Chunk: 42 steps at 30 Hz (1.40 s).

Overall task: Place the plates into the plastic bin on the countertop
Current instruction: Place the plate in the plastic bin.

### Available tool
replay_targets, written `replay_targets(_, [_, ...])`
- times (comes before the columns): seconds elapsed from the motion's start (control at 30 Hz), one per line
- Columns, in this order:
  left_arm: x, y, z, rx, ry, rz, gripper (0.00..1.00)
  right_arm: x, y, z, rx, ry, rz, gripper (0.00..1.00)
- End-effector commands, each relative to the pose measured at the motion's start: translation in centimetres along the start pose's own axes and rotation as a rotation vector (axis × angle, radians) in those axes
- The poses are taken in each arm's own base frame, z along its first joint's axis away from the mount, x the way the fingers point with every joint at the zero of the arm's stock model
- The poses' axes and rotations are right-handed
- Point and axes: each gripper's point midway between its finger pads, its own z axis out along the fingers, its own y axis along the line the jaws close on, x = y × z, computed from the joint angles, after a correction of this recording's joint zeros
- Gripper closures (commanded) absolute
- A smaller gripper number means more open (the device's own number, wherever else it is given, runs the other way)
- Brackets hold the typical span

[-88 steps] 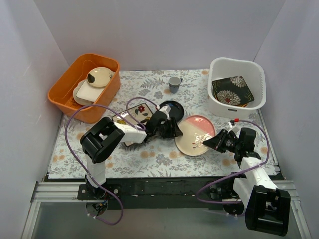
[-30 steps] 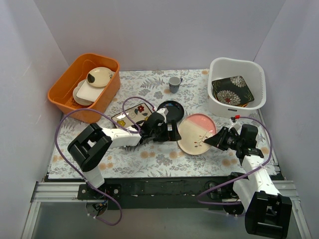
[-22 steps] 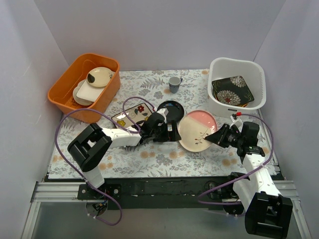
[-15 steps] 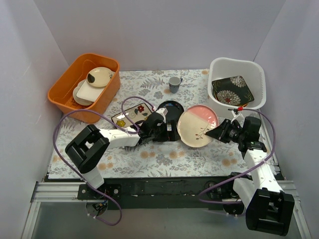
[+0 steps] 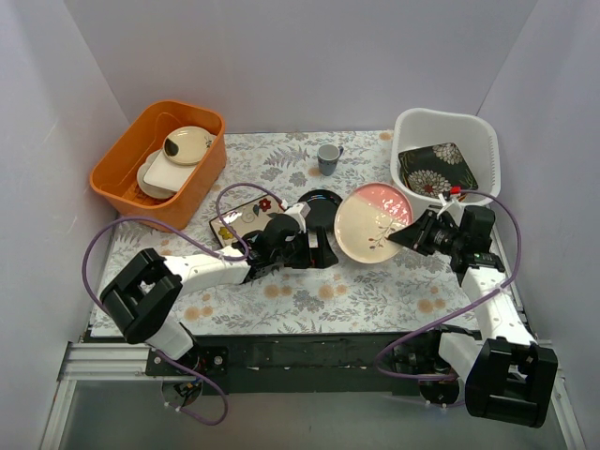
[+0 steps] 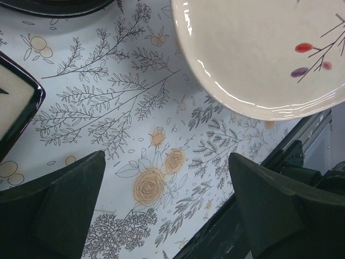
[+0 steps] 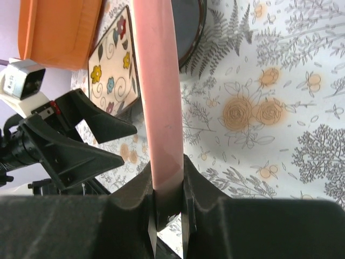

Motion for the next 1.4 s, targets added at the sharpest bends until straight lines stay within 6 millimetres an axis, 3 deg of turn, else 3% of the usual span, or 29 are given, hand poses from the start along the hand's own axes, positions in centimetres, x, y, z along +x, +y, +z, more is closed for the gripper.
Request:
replay_targets(0.0, [-0.5, -1.4, -0.5, 0.049, -0.016, 0.031, 0.02, -4.9, 4.5, -0.7, -0.13, -0.113, -0.164, 0.99])
replay_targets(0.67, [1.4, -2.9, 2.4, 0.157, 0.081, 0.058, 0.02, -11.1, 6.7, -1.7, -0.083, -0.265, -0.226, 0.99])
replay_targets(1.17, [1.7, -2.6, 1.5, 0.158, 0.064, 0.052, 0.02, -16.0, 7.8, -3.2, -0.081, -0.397, -0.239, 0.99])
replay_targets(1.37, [1.3, -2.5, -1.0, 0.155, 0.008, 0.036, 0.02, -18.2, 8.6, -3.9, -0.111, -0.446, -0.238, 0.99])
